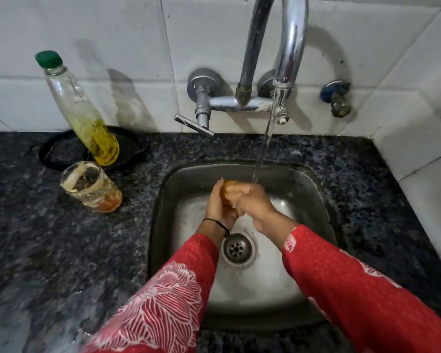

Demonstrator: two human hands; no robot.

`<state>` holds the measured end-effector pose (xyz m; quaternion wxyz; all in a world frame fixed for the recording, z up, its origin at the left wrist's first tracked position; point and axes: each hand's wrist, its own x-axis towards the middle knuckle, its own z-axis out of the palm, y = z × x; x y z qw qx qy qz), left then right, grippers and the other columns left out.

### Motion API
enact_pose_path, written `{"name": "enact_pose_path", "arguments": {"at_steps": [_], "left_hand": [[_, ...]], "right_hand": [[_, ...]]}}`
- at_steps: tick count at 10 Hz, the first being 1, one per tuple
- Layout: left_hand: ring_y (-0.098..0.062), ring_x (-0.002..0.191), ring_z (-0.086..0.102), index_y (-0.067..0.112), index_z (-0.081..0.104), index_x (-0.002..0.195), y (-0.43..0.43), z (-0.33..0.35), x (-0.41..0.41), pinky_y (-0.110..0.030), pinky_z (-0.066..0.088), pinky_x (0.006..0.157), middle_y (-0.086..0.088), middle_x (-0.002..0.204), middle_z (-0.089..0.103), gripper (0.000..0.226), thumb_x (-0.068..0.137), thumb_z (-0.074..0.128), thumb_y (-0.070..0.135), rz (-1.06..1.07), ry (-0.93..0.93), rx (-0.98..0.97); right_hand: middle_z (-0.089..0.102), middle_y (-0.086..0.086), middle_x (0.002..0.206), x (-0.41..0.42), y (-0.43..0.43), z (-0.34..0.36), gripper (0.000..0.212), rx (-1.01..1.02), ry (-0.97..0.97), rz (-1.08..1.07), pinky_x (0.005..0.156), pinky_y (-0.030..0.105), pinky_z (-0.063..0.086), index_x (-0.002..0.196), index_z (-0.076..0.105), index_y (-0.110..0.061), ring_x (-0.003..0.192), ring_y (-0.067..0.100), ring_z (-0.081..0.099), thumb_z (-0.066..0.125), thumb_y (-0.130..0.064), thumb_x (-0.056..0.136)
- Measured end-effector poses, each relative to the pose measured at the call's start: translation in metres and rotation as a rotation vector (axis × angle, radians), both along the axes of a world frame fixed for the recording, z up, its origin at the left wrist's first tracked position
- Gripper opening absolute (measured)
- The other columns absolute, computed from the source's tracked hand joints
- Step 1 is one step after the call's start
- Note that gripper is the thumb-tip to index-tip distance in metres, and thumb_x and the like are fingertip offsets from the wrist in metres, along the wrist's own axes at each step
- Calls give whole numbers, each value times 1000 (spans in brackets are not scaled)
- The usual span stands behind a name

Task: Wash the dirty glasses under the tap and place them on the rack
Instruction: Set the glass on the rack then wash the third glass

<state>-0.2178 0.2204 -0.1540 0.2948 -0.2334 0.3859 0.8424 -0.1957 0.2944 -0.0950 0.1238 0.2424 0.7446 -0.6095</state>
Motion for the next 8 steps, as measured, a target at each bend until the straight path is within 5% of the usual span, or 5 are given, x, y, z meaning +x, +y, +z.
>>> {"name": "enact_pose_path", "arguments": {"at_steps": [1, 3, 4, 6, 8], "left_hand": [[-23, 90, 64, 6, 60, 96, 6, 3, -1, -34, 51, 87, -18, 94, 64, 55, 96, 33, 54, -31, 33, -34], [-21, 59, 70, 1, 65, 86, -5, 11, -21, -32, 56, 62, -13, 67, 72, 74, 93, 26, 63, -293, -67, -194], [-22, 64, 71, 1, 66, 88, -2, 6, -15, -34, 54, 69, -13, 72, 73, 66, 95, 34, 58, -253, -40, -189], [-27, 90, 57, 14, 52, 110, 11, -23, -12, -31, 50, 71, -17, 104, 53, 56, 71, 67, 52, -134, 14, -265], [-24, 66, 67, 1, 64, 96, -7, 5, -8, -33, 56, 60, -15, 82, 69, 43, 97, 43, 38, -262, -111, -238]], "right_hand": [[72, 12, 104, 4, -13, 3, 37, -50, 21, -69, 60, 18, 46, 98, 71, -8, 100, 25, 66, 45, 13, 81], [63, 10, 121, 20, 47, -11, 33, 1041, 574, 947, 97, 32, 47, 120, 60, -8, 113, 24, 59, 40, -13, 94], [68, 10, 107, 21, 33, -21, 30, 1043, 636, 737, 88, 31, 52, 110, 65, -6, 101, 24, 64, 49, -4, 85], [68, 8, 81, 13, -17, -18, 27, 47, 52, -66, 72, 33, 50, 79, 67, -8, 84, 24, 65, 43, 4, 82], [58, 7, 117, 39, 35, -30, 28, 907, 424, 930, 97, 35, 44, 114, 55, -14, 112, 20, 53, 34, -21, 97]]}}
